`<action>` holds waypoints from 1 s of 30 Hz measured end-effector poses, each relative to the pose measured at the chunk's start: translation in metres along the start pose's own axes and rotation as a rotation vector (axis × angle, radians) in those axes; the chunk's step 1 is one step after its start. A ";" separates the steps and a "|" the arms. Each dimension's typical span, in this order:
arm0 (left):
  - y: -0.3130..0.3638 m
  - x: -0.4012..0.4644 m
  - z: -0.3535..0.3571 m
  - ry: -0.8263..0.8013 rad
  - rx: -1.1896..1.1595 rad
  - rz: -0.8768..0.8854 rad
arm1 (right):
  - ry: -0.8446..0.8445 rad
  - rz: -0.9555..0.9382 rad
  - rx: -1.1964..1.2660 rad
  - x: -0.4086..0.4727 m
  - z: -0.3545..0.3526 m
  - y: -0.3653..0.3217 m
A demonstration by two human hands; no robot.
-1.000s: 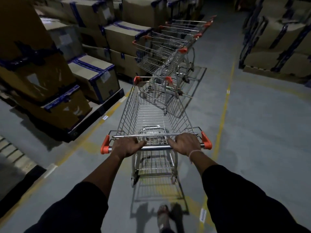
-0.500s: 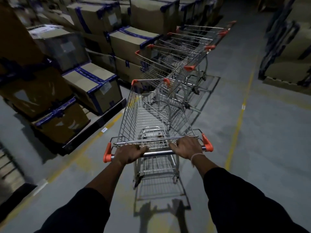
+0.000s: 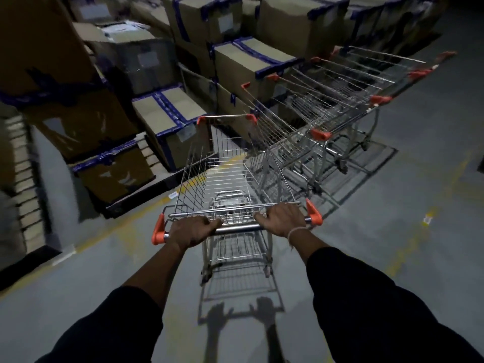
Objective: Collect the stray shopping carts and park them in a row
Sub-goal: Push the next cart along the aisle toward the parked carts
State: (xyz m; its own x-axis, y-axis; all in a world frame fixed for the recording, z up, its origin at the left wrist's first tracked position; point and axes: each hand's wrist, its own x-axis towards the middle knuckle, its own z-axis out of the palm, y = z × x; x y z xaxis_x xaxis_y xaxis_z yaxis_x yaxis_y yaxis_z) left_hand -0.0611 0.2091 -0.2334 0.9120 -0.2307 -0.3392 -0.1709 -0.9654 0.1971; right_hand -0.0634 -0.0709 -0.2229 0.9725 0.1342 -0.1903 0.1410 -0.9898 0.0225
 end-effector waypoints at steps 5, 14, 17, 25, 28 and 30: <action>0.014 0.028 -0.004 0.075 -0.012 -0.083 | -0.003 -0.115 -0.010 0.052 -0.007 0.026; 0.028 0.116 -0.025 0.093 0.016 -0.185 | -0.002 -0.198 -0.050 0.168 -0.027 0.068; 0.035 0.147 -0.037 0.087 0.016 -0.197 | 0.002 -0.208 -0.063 0.205 -0.032 0.083; 0.049 0.203 -0.052 0.058 0.024 -0.213 | 0.002 -0.235 -0.049 0.267 -0.034 0.118; 0.064 0.215 -0.054 0.053 0.025 -0.222 | -0.014 -0.251 -0.057 0.281 -0.035 0.134; 0.077 0.220 -0.054 0.065 0.016 -0.234 | -0.016 -0.256 -0.051 0.286 -0.036 0.146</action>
State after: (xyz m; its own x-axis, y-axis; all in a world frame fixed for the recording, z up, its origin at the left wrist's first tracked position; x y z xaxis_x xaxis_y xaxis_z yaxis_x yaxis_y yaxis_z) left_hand 0.1463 0.0903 -0.2429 0.9493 0.0070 -0.3142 0.0424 -0.9935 0.1059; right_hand 0.2423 -0.1750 -0.2386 0.9008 0.3792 -0.2118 0.3922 -0.9196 0.0214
